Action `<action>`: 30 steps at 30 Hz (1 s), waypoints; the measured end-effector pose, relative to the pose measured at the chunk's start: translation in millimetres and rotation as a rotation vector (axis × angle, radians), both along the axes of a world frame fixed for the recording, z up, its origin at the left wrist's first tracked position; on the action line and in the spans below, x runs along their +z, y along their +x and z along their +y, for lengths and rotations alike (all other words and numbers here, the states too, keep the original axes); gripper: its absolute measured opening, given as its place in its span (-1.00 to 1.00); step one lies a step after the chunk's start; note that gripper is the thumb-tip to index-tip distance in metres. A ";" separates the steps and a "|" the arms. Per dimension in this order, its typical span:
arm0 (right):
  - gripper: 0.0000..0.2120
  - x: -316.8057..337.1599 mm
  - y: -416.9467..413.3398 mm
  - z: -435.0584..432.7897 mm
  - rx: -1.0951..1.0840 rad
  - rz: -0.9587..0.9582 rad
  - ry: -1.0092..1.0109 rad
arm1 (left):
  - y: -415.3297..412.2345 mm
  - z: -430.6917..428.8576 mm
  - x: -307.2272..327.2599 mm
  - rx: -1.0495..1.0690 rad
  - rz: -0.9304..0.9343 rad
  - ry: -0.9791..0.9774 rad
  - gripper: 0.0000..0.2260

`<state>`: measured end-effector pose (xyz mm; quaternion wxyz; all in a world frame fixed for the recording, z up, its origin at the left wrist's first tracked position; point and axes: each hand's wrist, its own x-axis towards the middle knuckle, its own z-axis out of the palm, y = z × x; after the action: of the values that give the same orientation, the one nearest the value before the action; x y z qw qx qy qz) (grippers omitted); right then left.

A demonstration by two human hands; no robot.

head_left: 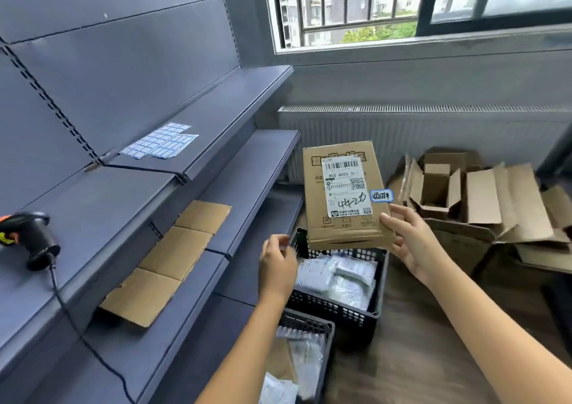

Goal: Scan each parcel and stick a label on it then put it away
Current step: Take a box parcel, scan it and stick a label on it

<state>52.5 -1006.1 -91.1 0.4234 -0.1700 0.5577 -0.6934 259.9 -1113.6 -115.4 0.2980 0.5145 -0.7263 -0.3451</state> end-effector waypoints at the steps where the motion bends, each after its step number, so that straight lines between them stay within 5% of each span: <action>1: -0.71 -3.3 -8.7 2.0 -0.009 -0.008 0.004 | -7.7 1.4 -1.6 -0.011 -0.008 -0.003 -0.82; 15: -0.80 -21.1 -200.3 -18.5 0.065 -0.031 0.074 | -198.9 -6.9 -31.8 0.049 0.000 0.142 -0.86; 30: -0.84 -61.4 -280.1 -146.2 0.189 -0.060 0.175 | -271.8 -107.5 -64.4 0.132 0.053 0.366 -0.78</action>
<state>-227.6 -1152.3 -152.5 0.5168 -0.1634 0.5844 -0.6039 -11.9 -1221.1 -179.8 0.2403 0.5973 -0.6081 -0.4644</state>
